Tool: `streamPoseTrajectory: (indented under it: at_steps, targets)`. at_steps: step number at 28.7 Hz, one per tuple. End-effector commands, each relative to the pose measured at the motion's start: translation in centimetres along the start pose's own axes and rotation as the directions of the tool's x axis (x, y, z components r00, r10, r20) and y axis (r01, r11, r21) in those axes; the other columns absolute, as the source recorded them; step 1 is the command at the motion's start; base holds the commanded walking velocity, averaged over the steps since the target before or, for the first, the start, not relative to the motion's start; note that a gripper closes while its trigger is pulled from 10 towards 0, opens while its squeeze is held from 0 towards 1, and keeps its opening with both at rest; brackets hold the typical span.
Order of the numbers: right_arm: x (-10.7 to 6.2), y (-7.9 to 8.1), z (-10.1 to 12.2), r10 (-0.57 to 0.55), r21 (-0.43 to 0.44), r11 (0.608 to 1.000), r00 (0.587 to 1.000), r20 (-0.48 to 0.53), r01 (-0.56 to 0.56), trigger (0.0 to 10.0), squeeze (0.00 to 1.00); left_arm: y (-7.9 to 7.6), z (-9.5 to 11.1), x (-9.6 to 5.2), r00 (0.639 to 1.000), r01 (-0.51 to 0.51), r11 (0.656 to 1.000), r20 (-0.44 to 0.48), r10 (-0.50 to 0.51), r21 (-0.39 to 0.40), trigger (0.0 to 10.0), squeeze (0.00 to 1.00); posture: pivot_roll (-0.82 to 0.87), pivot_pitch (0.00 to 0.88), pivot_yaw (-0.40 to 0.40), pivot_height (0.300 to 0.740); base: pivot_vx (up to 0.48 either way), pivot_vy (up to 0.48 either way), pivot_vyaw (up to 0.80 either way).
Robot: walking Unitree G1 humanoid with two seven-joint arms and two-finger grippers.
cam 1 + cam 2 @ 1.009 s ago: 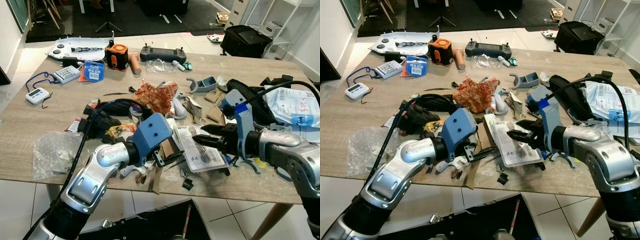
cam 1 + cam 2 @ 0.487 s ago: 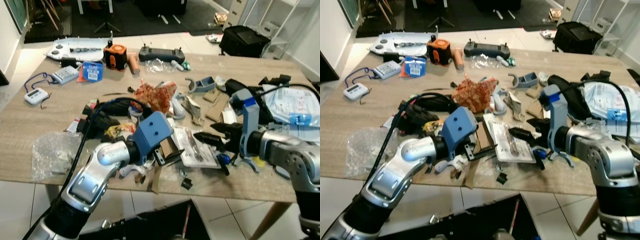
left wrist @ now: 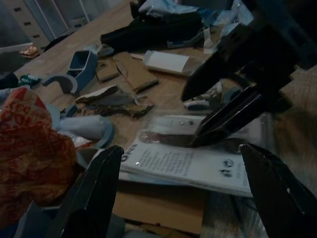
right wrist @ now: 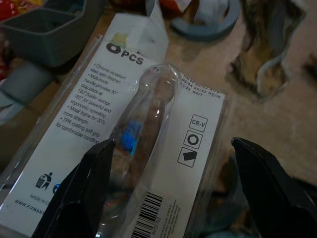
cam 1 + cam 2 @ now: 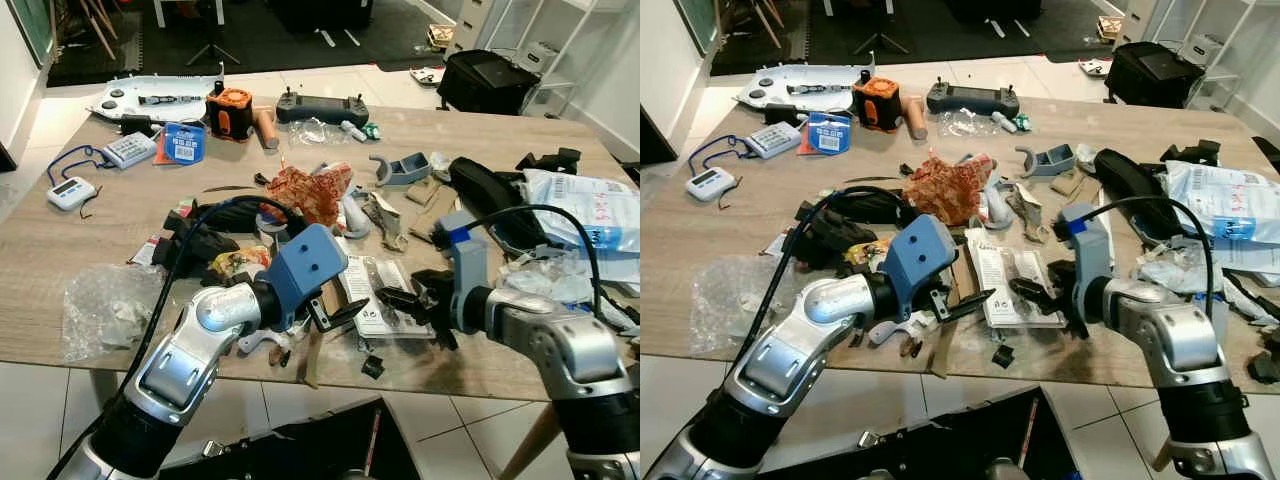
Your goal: Picking trash to rubbish bin
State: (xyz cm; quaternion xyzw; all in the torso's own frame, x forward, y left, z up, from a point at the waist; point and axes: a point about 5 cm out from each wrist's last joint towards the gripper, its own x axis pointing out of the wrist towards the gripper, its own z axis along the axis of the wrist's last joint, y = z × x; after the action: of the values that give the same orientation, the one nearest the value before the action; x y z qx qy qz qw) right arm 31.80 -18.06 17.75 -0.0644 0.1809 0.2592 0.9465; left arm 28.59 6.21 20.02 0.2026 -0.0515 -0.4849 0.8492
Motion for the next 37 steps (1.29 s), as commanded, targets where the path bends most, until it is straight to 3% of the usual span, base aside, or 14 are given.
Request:
streamPoseTrajectory:
  at_steps: [1, 8, 9, 11, 12, 30, 37]
  targets:
    - [0.7, 0.2, -1.8, -0.029, -0.008, 1.000, 0.996, -0.083, 0.028, 10.0, 0.00, -0.5, -0.3, 0.2, 1.000, 0.021, 1.000, -0.018, -0.021, -0.004, 10.0, 0.00, 0.01, 0.178, -0.020, 0.740, 0.000, 0.000, 0.00]
    - [1.2, 0.3, -2.5, -0.056, -0.027, 0.998, 0.992, -0.110, 0.054, 10.0, 0.00, -0.3, -0.3, 0.2, 1.000, 0.015, 1.000, -0.019, -0.015, 0.000, 10.0, 0.00, 0.01, 0.178, -0.020, 0.740, 0.000, 0.000, 0.00]
    - [1.3, 0.3, -2.7, -0.054, -0.005, 0.999, 0.992, -0.117, 0.054, 7.5, 0.00, -0.3, -0.3, 0.2, 1.000, 0.014, 1.000, -0.020, -0.014, 0.000, 10.0, 0.00, 0.01, 0.178, -0.020, 0.740, 0.000, 0.000, 0.00]
    - [1.3, 0.3, -2.8, -0.052, 0.004, 0.999, 0.992, -0.118, 0.053, 7.5, 0.00, -0.4, -0.3, 0.2, 1.000, 0.014, 1.000, -0.020, -0.014, 0.000, 10.0, 0.00, 0.01, 0.178, -0.020, 0.740, 0.000, 0.000, 0.00]
    - [1.3, 0.3, -2.9, -0.048, 0.016, 0.999, 0.992, -0.118, 0.050, 0.0, 0.00, -0.4, -0.3, 0.2, 1.000, 0.014, 1.000, -0.020, -0.014, -0.001, 10.0, 0.00, 0.01, 0.178, -0.020, 0.740, 0.000, 0.000, 0.00]
    - [1.1, -0.1, -3.2, -0.045, 0.120, 0.991, 0.996, -0.080, 0.055, 0.0, 0.00, -0.4, -0.3, 0.3, 1.000, 0.017, 1.000, -0.016, -0.017, 0.000, 10.0, 0.00, 0.00, 0.178, -0.020, 0.740, 0.000, 0.000, 0.00]
    - [1.0, -0.2, -2.0, -0.032, 0.193, 0.981, 0.999, -0.001, 0.031, 0.0, 0.00, -0.3, -0.3, 0.3, 1.000, 0.013, 1.000, -0.016, -0.013, 0.004, 10.0, 0.00, 0.00, 0.172, -0.019, 0.740, 0.000, 0.000, 0.00]
